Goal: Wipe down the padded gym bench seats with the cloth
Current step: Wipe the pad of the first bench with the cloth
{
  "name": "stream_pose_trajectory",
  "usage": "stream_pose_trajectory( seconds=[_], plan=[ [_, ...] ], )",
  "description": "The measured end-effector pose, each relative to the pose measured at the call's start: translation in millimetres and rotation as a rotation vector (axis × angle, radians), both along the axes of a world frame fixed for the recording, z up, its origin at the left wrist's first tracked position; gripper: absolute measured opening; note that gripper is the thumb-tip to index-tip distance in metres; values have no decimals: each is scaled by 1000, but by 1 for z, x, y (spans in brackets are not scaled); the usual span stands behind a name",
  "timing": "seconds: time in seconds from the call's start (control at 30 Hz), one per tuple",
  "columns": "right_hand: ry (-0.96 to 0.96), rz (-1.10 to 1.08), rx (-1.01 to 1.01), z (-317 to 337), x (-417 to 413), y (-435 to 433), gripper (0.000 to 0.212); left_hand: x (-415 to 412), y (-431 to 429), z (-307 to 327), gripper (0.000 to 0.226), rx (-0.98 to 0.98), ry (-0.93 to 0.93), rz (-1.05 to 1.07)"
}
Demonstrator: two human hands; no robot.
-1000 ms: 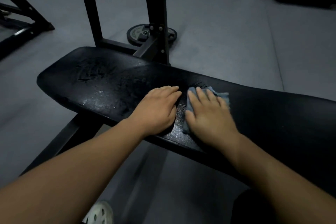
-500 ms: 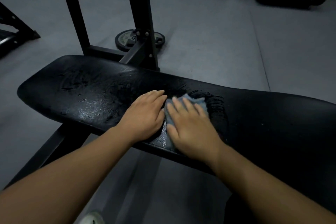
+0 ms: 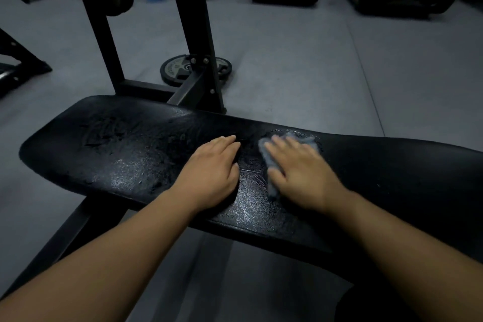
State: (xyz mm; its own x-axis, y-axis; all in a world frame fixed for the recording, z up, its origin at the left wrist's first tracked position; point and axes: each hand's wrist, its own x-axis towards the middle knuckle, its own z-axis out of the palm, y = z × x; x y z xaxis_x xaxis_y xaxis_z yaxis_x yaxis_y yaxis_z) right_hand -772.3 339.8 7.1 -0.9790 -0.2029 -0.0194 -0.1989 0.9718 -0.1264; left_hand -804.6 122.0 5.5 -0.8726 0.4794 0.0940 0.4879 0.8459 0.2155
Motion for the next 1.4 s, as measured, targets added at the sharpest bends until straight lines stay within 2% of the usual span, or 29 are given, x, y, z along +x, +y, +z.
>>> stream_pose_trajectory(
  seconds=[0.07,0.13,0.23,0.33,0.43,0.53,0.63,0.7,0.8,0.9,0.97,1.07,1.17,1.23,1.27,1.4],
  plan=[
    [12,-178,43,-2,-38,3,71,-2,4,0,66,-18,-3,-1],
    [17,-234,22,-1,-56,-22,69,-5,4,0,69,-25,6,2],
    [46,-20,20,-2,-25,-45,67,-10,7,-1,74,-19,17,-4],
    [19,99,13,6,6,-9,70,-14,8,2,69,-25,-11,3],
    [31,-96,66,4,-36,16,70,-16,6,1,70,-28,-16,-2],
    [19,-223,59,-1,-58,-12,62,-13,6,-4,69,-27,-4,0],
    [18,8,25,2,-11,-29,64,-13,9,-1,73,-17,11,-10],
    [23,117,-3,3,22,-9,73,-13,11,1,70,-19,5,-24],
    [36,-59,46,2,-3,36,84,-4,19,3,67,-41,3,-83],
    [16,-262,65,0,-25,18,72,6,26,-1,71,-61,9,-153],
    [16,-159,49,-1,3,-3,66,10,26,-2,77,-59,8,-163],
    [29,49,13,4,67,7,75,9,26,-1,77,-64,11,-158],
    [-28,-83,67,5,49,35,79,12,33,-2,77,-78,7,-163],
    [0,-240,71,1,34,20,76,15,37,-4,79,-84,10,-166],
    [19,-248,66,0,36,7,75,16,39,-4,79,-81,8,-165],
    [10,30,-12,1,88,-3,72,15,40,-2,79,-60,7,-159]
  ],
)
